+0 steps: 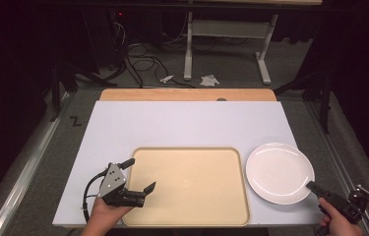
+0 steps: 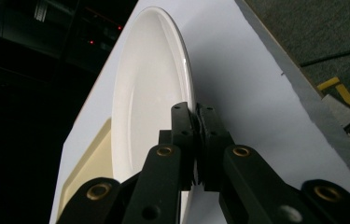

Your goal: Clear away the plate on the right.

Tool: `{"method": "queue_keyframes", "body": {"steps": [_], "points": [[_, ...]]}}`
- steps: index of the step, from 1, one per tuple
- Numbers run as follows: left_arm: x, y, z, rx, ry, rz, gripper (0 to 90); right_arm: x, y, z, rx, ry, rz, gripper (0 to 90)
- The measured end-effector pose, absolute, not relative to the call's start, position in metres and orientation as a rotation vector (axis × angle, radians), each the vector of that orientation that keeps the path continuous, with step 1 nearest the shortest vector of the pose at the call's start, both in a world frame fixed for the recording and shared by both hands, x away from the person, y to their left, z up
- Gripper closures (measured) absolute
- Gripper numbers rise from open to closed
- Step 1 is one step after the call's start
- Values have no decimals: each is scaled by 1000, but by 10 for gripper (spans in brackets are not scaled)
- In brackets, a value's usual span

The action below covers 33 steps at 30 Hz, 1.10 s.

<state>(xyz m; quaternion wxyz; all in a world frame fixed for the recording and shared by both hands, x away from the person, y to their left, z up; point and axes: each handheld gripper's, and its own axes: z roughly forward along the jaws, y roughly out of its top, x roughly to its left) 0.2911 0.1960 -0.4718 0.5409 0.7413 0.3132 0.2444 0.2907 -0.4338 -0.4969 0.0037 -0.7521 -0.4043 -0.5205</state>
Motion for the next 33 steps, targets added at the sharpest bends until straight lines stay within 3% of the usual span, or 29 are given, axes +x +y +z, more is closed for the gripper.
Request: {"method": "queue_keyframes", "body": {"steps": [18,33], "points": [[290,198,-471,1749,749,584,25,297,-430,-479,-2297,-1283,-1698,891],[291,200,-471,1742,754,585,23,318,-403,-472,-2227,-1368,-1681,891]]}}
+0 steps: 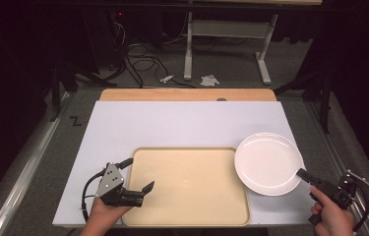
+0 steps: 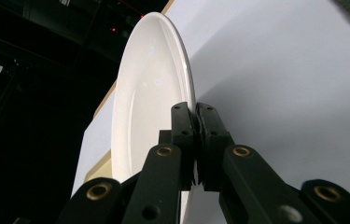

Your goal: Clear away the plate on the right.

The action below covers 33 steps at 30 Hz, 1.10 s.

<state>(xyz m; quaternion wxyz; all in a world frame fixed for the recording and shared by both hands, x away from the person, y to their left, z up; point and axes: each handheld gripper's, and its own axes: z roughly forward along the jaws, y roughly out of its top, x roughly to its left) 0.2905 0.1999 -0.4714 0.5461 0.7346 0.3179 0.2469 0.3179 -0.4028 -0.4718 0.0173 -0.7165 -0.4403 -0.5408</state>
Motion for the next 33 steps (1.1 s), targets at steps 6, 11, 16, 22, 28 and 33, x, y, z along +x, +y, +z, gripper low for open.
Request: {"method": "queue_keyframes", "body": {"steps": [6,11,16,22,28,33], "points": [[290,201,-471,1737,753,588,23,328,-384,-469,-2189,-1412,-1668,891],[289,202,-471,1739,752,589,23,337,-368,-467,-2149,-1442,-1665,890],[288,204,-471,1745,751,596,22,347,-354,-464,-2106,-1482,-1658,890],[286,206,-471,1749,748,599,20,357,-337,-462,-2078,-1499,-1647,890],[283,207,-471,1756,746,603,20,367,-317,-461,-2027,-1515,-1640,889],[282,209,-472,1763,745,600,15,373,-299,-463,-1988,-1540,-1622,889]]}}
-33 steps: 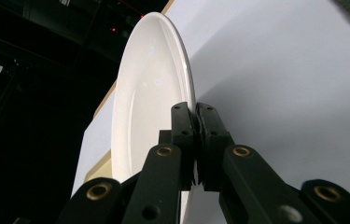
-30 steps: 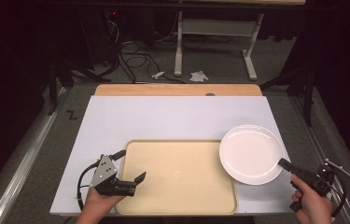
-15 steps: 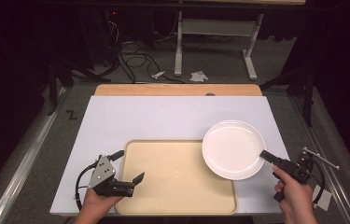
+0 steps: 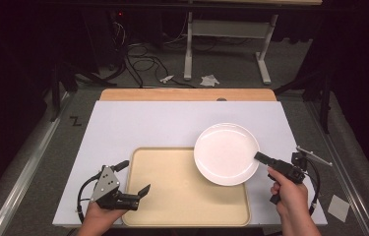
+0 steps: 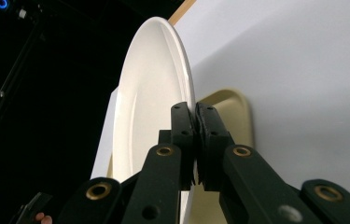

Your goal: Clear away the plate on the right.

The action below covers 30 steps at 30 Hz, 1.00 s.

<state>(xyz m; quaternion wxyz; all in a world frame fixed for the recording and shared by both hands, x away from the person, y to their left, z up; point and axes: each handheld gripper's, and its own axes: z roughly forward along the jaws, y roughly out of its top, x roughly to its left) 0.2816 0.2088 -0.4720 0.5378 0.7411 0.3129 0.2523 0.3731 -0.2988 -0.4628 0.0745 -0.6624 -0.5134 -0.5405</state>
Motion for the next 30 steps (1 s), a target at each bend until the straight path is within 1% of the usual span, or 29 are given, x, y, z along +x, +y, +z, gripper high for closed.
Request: {"method": "queue_keyframes", "body": {"steps": [15,30], "points": [[279,211,-471,1757,744,614,14,381,-260,-469,-1910,-1589,-1592,888],[279,212,-470,1757,743,616,14,380,-226,-477,-1846,-1643,-1541,887]]}}
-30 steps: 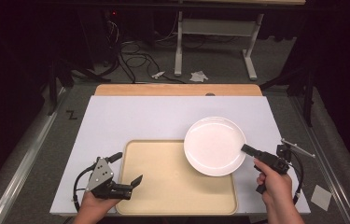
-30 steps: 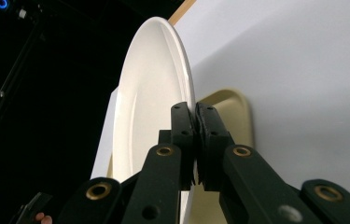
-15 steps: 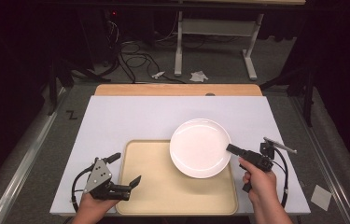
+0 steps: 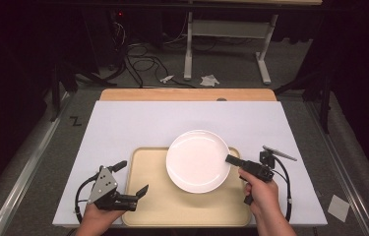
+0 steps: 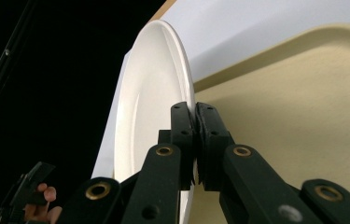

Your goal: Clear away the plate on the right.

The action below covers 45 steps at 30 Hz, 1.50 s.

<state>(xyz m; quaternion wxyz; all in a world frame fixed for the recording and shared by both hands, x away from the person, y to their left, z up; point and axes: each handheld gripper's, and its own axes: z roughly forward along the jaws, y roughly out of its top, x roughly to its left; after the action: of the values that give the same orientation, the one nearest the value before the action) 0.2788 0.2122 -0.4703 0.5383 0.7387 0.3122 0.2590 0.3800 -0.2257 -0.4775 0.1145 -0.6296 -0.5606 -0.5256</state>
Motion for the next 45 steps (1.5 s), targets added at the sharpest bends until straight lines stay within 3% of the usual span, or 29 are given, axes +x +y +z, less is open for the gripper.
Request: {"method": "queue_keyframes", "body": {"steps": [22,45], "points": [[279,213,-470,1751,744,616,14,371,-188,-494,-1783,-1748,-1427,886],[279,212,-471,1756,744,612,14,369,-191,-504,-1789,-1755,-1367,888]]}}
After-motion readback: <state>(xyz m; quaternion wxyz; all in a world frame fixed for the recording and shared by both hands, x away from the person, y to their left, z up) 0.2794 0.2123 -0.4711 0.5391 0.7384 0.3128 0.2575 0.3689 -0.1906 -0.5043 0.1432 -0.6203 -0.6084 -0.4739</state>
